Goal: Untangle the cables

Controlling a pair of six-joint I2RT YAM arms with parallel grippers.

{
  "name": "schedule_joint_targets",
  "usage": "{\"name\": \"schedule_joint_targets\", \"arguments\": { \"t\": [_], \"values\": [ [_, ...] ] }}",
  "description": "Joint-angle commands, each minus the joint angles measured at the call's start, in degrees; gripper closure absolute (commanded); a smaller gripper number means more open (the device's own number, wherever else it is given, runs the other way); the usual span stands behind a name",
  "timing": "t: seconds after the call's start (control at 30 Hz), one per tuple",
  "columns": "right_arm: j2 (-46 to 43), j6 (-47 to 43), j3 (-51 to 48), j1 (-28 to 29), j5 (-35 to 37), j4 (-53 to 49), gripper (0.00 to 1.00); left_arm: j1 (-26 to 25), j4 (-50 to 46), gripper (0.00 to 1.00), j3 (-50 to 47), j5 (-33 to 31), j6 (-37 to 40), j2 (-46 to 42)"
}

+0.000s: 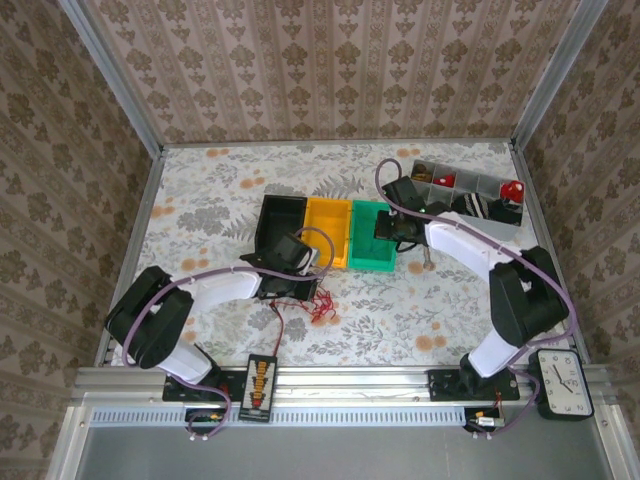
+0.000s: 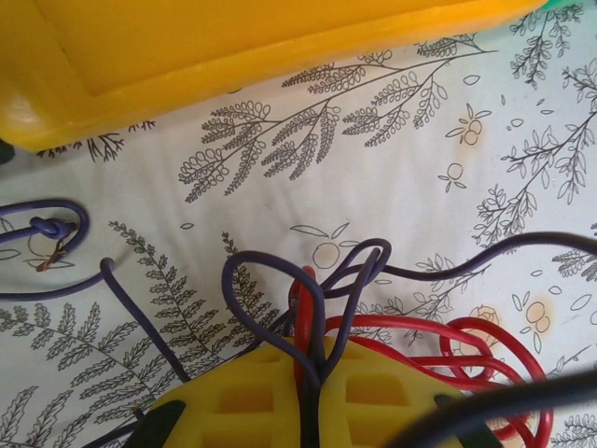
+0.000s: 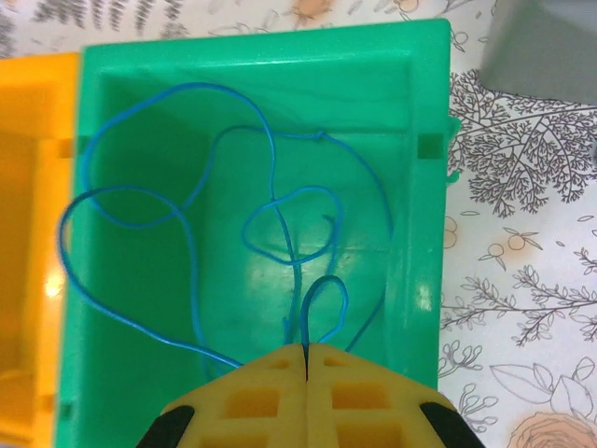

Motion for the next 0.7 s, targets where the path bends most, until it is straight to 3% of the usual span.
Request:
{"name": "schedule_joint_targets", "arguments": {
  "t": [0.0, 0.37, 0.67],
  "values": [
    [3.3, 0.7, 3.8, 0.4, 4.1, -2.1, 0.99, 0.5, -1.1, 1.00, -0.6, -0.3, -0.3, -1.2],
    [8.4, -1.9, 8.9, 3.2, 5.1, -4.8, 0.92, 0.6, -1.5, 1.00, 0.1, -0.1, 0.0, -1.0],
    [0.0, -3.8, 9.1, 3.6, 11.8, -6.6, 0.56, 0.6, -1.7, 1.00, 0.6, 0.5, 0.1, -1.3]
  ]
}}
